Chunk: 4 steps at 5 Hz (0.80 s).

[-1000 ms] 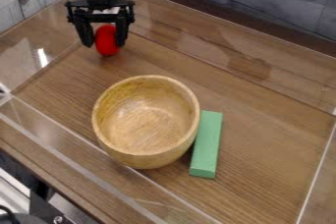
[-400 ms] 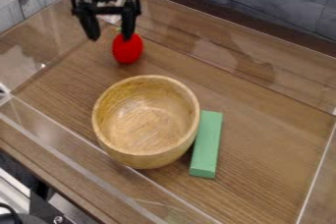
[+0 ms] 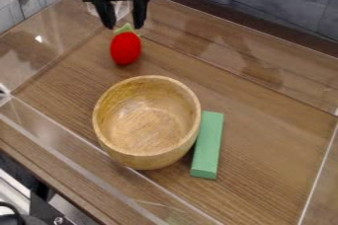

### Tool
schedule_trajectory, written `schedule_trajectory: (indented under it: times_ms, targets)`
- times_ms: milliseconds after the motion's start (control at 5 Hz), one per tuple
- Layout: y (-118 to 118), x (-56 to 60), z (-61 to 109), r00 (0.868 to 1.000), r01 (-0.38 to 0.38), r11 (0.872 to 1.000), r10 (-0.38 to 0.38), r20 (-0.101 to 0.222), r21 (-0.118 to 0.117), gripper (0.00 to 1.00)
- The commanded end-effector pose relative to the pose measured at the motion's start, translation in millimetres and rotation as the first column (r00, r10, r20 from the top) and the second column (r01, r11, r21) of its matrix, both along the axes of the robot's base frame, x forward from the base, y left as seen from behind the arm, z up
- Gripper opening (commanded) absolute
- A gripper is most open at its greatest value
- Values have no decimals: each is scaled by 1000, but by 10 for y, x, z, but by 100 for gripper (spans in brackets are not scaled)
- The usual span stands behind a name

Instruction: Move the red fruit to the left

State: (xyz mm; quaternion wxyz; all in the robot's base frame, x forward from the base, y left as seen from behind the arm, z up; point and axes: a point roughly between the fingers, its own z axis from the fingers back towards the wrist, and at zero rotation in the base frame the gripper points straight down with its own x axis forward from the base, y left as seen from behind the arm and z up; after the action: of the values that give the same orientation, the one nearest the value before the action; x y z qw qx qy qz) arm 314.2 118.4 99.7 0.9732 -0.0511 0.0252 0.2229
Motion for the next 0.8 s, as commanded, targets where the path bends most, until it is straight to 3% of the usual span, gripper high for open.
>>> schedule_trajectory:
  times_ms: [0,200,600]
  targets:
    - [18,150,321,995,-56,997,52,90,46,100]
    - [-8,212,325,990,-114,992,109,87,48,100]
    - [103,195,363,965,-253,966,248,82,59,100]
